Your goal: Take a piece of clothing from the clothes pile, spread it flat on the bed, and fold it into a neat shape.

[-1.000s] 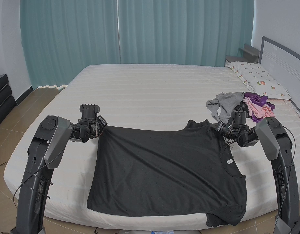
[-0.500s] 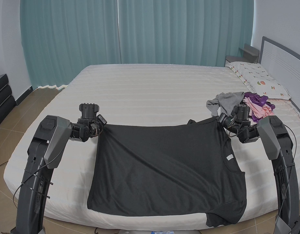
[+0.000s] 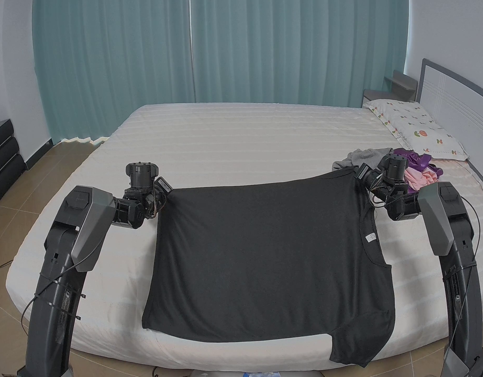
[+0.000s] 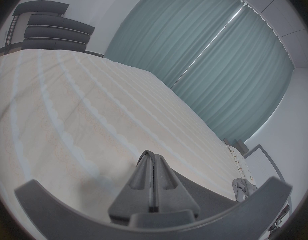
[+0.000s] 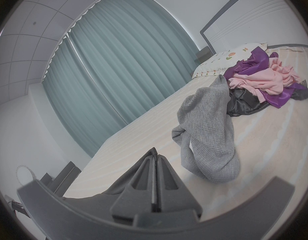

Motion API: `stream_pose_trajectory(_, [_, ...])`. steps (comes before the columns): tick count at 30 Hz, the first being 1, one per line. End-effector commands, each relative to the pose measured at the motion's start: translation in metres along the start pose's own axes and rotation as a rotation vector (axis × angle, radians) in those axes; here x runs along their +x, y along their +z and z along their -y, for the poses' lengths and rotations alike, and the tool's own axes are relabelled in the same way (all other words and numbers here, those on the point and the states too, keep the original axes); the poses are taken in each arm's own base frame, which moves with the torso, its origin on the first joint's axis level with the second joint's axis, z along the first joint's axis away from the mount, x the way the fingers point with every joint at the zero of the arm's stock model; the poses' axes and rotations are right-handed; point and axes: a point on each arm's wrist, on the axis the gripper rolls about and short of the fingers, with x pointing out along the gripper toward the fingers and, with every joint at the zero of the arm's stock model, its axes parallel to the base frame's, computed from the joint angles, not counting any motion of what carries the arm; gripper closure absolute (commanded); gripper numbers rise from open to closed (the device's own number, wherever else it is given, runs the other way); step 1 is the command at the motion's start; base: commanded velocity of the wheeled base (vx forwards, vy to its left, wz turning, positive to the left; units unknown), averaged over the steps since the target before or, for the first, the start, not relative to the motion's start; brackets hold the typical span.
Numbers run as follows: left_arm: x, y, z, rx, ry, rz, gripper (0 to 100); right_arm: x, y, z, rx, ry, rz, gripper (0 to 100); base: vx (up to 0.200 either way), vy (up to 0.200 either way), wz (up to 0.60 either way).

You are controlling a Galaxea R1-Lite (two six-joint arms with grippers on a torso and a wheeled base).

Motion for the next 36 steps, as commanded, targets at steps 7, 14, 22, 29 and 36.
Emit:
stream_pose_trajectory(7, [0.009,-0.019,-0.013,0.012,0.020,-0.039,100,0.006,-0.024,0.015,0.001,-0.024,-0.038,100,0.000,0.000,0.00])
stream_pose_trajectory(14, [0.011,-0.026,-0.017,0.017,0.030,-0.059,100,0.009,-0.042,0.025,0.006,-0.044,-0.074,0,0.000,0.000,0.00])
stream_pose_trajectory(22, [0.013,-0.033,-0.019,0.022,0.035,-0.068,0,0.008,-0.045,0.026,0.012,-0.051,-0.083,0,0.000,0.000,0.00])
stream_pose_trajectory(29, [-0.013,0.011,-0.011,-0.005,0.069,-0.035,0,-0.025,-0.002,0.010,0.038,-0.072,-0.070,0,0.000,0.000,0.00])
stream_pose_trajectory(36, [-0.064,0.036,-0.006,-0.010,0.092,-0.080,0,-0.095,0.012,-0.004,0.068,-0.026,-0.155,0,0.000,0.000,0.00])
